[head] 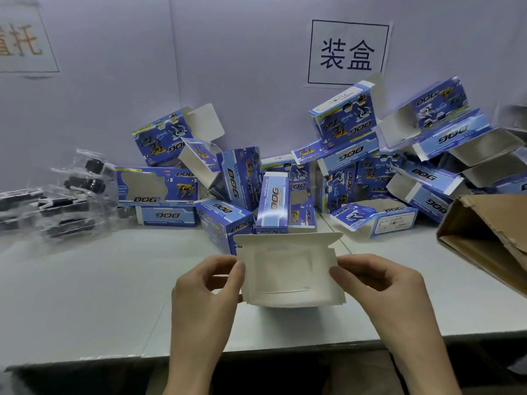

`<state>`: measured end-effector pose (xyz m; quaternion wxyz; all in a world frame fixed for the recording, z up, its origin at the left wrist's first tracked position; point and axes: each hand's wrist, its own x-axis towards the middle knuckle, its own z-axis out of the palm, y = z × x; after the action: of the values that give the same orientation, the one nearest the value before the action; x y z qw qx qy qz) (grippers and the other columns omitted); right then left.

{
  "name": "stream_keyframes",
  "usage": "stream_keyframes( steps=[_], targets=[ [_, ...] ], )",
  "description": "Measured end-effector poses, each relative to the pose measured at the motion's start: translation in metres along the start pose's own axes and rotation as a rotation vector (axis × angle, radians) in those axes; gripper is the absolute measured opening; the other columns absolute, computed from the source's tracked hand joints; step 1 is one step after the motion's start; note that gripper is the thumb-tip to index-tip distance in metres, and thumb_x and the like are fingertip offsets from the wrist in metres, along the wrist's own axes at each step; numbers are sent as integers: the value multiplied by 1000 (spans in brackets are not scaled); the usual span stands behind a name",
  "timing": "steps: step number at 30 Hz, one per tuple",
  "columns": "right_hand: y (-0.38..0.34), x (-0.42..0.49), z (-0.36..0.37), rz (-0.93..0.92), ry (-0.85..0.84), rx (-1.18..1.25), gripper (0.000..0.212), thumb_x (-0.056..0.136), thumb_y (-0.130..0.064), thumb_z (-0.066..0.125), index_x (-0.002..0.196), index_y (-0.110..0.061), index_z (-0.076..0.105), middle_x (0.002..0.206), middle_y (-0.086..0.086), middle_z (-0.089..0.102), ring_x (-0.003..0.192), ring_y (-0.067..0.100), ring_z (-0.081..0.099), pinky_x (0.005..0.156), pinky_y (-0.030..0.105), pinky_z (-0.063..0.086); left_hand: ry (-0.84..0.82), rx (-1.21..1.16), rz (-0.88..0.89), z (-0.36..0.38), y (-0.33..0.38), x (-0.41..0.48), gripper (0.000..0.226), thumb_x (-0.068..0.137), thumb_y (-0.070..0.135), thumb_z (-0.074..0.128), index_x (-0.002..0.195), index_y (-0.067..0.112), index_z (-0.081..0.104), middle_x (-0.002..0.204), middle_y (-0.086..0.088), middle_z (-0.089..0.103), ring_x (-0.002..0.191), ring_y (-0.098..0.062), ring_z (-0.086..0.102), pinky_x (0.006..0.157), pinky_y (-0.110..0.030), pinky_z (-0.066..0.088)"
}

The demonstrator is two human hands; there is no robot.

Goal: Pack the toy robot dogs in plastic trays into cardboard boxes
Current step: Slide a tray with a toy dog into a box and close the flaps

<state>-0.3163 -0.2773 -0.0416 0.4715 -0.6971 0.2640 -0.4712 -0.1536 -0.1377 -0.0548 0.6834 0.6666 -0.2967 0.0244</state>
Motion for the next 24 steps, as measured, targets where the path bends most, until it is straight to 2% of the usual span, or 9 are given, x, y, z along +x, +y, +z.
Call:
stream_keyframes(
  steps=[4, 6, 9, 12, 14, 17, 20, 24],
  targets=[
    [8, 1, 5, 40, 21, 23, 15, 81, -16, 79, 77, -30, 76, 75, -12, 75, 73, 5, 70, 63, 24, 58, 10, -15, -2, 2, -7, 0, 18, 90, 21, 69, 84, 37, 72, 80, 24, 72, 81, -1, 68, 53, -15, 54],
    [12, 3, 6, 34, 16, 46, 17, 84, -15, 76, 77, -31, 75, 76, -13, 75, 73, 4, 70, 57, 19, 57, -12, -28, -6, 1, -10, 0, 18, 90, 21, 68, 85, 38, 72, 81, 24, 72, 82, -1, 68, 54, -15, 54],
    [16, 7, 0, 69, -35, 162, 8, 82, -18, 74, 83, -25, 78, 80, -9, 77, 73, 3, 71, 57, 15, 55, -40, -129, -80, -7, -14, 3, 18, 92, 17, 66, 86, 30, 76, 85, 12, 76, 80, -8, 71, 59, -20, 57],
    [22, 7, -3, 277, -212, 626, 18, 76, -18, 64, 79, -12, 81, 84, 7, 77, 72, 12, 73, 58, 20, 57, -194, -503, -314, -15, -18, 7, 18, 84, 16, 64, 85, 10, 80, 90, -8, 76, 74, -15, 70, 60, -24, 58],
    [28, 6, 0, 415, -251, 880, 21, 76, -14, 61, 78, -9, 81, 86, 12, 77, 73, 17, 75, 57, 22, 58, -316, -751, -462, -14, -21, 7, 25, 79, 16, 61, 93, 4, 79, 97, -15, 74, 76, -18, 71, 61, -26, 60],
    [31, 7, 7, 428, -242, 950, 20, 75, -14, 62, 81, -10, 81, 90, 12, 77, 76, 17, 76, 57, 22, 59, -350, -966, -563, -10, -28, 7, 37, 79, 13, 62, 112, 0, 71, 111, -17, 72, 80, -19, 74, 64, -26, 62],
    [28, 9, 11, 407, -218, 977, 21, 76, -15, 63, 85, -11, 82, 94, 11, 77, 80, 16, 76, 60, 22, 59, -328, -955, -533, -9, -31, 7, 44, 76, 15, 67, 119, 2, 64, 115, -14, 71, 84, -19, 73, 63, -26, 61],
    [27, 9, 15, 343, -106, 879, 21, 78, -16, 61, 82, -15, 82, 92, 7, 78, 79, 12, 75, 61, 19, 58, -138, -646, -388, -9, -29, 5, 27, 72, 31, 73, 93, 16, 69, 91, -3, 71, 73, -13, 66, 56, -22, 54]
  ],
)
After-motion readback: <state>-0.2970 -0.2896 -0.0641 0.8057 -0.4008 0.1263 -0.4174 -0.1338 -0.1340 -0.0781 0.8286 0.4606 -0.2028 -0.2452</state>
